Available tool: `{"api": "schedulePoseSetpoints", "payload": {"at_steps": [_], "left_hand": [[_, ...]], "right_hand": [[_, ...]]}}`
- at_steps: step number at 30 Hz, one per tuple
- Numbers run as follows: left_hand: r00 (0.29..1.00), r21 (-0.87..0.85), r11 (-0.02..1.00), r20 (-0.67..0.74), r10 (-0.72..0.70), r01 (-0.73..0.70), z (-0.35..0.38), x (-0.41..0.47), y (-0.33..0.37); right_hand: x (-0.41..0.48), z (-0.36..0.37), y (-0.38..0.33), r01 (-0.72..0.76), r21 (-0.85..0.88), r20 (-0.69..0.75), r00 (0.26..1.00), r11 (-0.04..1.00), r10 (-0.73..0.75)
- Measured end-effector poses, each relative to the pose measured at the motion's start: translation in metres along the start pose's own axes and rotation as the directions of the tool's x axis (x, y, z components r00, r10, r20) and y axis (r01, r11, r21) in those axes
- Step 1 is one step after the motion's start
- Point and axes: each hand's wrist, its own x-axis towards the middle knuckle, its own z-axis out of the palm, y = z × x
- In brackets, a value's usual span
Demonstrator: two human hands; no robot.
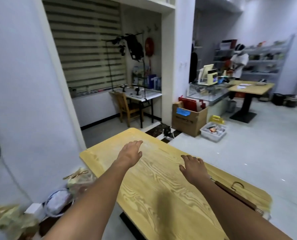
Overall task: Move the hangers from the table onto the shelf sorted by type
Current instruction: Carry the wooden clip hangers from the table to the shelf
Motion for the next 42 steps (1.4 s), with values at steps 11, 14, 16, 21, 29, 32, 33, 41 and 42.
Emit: {"api": "schedulePoseSetpoints", "payload": {"at_steps": [11, 14, 16, 21, 29, 32, 33, 41, 42], "left_hand": [[0.949, -0.074, 0.956, 0.120, 0.292, -0.285, 0.065, 0.082, 0.042], [0.923, -0.087, 0.934, 0.149, 0.356, -0.346, 0.083, 0.091, 0.064], [0.901, -0.102, 0.914, 0.153, 0.405, -0.393, 0.094, 0.099, 0.084], [0.846, -0.164, 0.866, 0.190, 0.497, -0.472, 0.120, 0.108, 0.128], [0.721, -0.200, 0.786, 0.317, 0.616, -0.584, 0.167, 0.119, 0.176], [0.663, -0.232, 0.758, 0.376, 0.648, -0.609, 0.188, 0.124, 0.198], [0.649, -0.241, 0.752, 0.389, 0.654, -0.614, 0.195, 0.125, 0.205], [0.521, -0.255, 0.685, 0.487, 0.701, -0.683, 0.273, 0.126, 0.251], [0.500, -0.244, 0.674, 0.508, 0.701, -0.698, 0.283, 0.126, 0.255]], "right_hand": [[-0.010, 0.033, 0.057, -0.312, -0.056, 0.033, 0.949, 0.948, 0.314], [-0.020, 0.036, 0.074, -0.366, -0.059, 0.032, 0.929, 0.929, 0.369], [-0.027, 0.038, 0.090, -0.417, -0.063, 0.028, 0.907, 0.907, 0.420], [-0.045, 0.044, 0.126, -0.529, -0.073, 0.025, 0.847, 0.846, 0.531], [-0.048, 0.065, 0.171, -0.597, -0.063, 0.034, 0.800, 0.800, 0.599], [-0.047, 0.075, 0.192, -0.609, -0.065, 0.051, 0.789, 0.790, 0.612], [-0.047, 0.078, 0.198, -0.613, -0.067, 0.054, 0.785, 0.787, 0.617], [-0.046, 0.116, 0.241, -0.648, -0.042, 0.114, 0.753, 0.760, 0.648], [-0.046, 0.123, 0.246, -0.652, -0.036, 0.124, 0.749, 0.758, 0.651]]}}
